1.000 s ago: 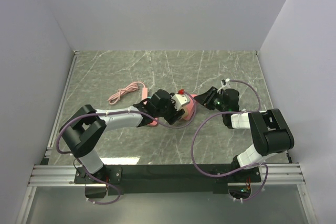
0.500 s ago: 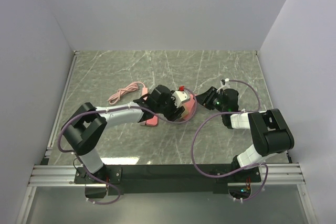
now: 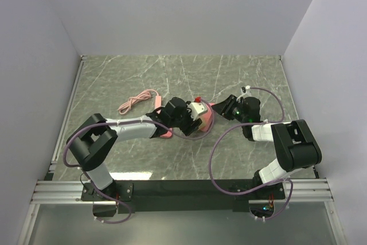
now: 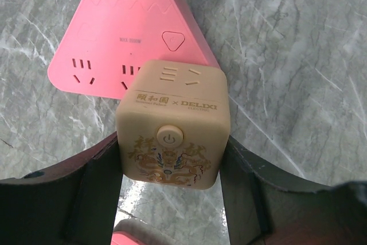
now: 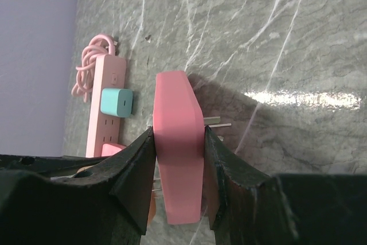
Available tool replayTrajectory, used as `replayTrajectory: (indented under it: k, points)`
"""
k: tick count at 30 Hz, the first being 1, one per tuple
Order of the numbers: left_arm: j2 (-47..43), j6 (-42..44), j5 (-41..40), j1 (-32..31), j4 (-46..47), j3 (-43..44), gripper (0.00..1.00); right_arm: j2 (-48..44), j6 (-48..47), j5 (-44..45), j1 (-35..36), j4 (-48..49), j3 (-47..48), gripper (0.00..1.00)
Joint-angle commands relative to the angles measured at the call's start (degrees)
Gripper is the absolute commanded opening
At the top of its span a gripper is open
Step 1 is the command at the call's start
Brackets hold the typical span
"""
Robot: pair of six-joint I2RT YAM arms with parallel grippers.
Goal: Insert the plug
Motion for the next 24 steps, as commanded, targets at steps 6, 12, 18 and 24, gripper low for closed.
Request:
replayTrajectory:
  k: [6, 12, 18, 24]
  points:
    - [2.4, -0.8, -0.3, -1.7, 5.2, 0.8, 0.0, -1.1, -0.5, -2.2, 2.0, 0.5, -0.3, 0.0]
    - [5.4, -0.6, -0.6, -1.7, 3.7, 3.4, 0.0, -0.7, -0.6, -2.9, 2.3, 1.8, -0.6, 0.0]
    - [6.2, -1.0, -1.9, -1.7, 4.6, 3.7, 0.0, 1.9, -0.1, -5.5, 2.5, 5.3, -0.8, 0.0]
    - [6.8, -1.9, -3.6, -1.7, 7.8, 2.8, 0.0, 0.9, -0.5, -5.6, 2.6, 7.3, -2.2, 0.0]
